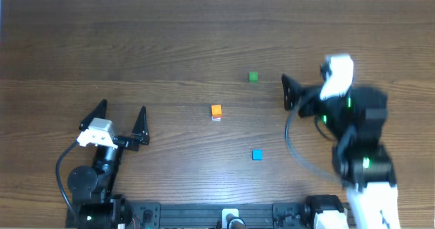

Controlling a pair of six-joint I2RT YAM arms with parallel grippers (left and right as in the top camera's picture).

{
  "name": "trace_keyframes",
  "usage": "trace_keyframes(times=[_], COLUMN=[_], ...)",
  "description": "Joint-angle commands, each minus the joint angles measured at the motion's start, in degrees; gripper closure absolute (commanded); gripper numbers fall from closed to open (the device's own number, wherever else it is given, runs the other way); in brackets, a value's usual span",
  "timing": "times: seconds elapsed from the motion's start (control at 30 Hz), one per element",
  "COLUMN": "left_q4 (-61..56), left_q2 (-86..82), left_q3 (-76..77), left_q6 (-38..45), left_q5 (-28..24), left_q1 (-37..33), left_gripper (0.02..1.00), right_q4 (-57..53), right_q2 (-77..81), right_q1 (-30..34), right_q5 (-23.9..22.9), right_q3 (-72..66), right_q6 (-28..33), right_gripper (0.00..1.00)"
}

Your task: Stack Cubes

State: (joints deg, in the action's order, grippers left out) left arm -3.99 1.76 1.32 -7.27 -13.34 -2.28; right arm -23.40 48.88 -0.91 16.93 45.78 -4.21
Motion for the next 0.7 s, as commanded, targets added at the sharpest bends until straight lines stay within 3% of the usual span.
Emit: trace_keyframes(times=[0.03,0.13,0.37,0.7], left_q4=[-0.33,-0.33,-0.33,-0.33], left_q2=[-0.46,-0.46,-0.46,-0.46], left_q3=[-0.44,-0.44,-0.44,-0.44], left_q6=[0.90,0.90,0.90,0.90], left_q5=[-0.26,-0.26,-0.26,-0.26], left_q1=[-0.26,-0.26,-0.26,-0.26], left_gripper=[0.020,0.020,0.020,0.020], right_q4=[-7.80,-12.02,-15.96,-19.34], right_q2=[14.71,24.06,42.03,58.16], right_q1=[-3.10,-7.30,-15.91,-18.23], right_q5=[2.71,1.22,-7.21,-15.91], right_q3=[12.02,18.21,28.24,32.94], right_q6=[-0.26,-1.31,-6.82,-11.74], right_gripper=[0.007,0.007,0.007,0.007])
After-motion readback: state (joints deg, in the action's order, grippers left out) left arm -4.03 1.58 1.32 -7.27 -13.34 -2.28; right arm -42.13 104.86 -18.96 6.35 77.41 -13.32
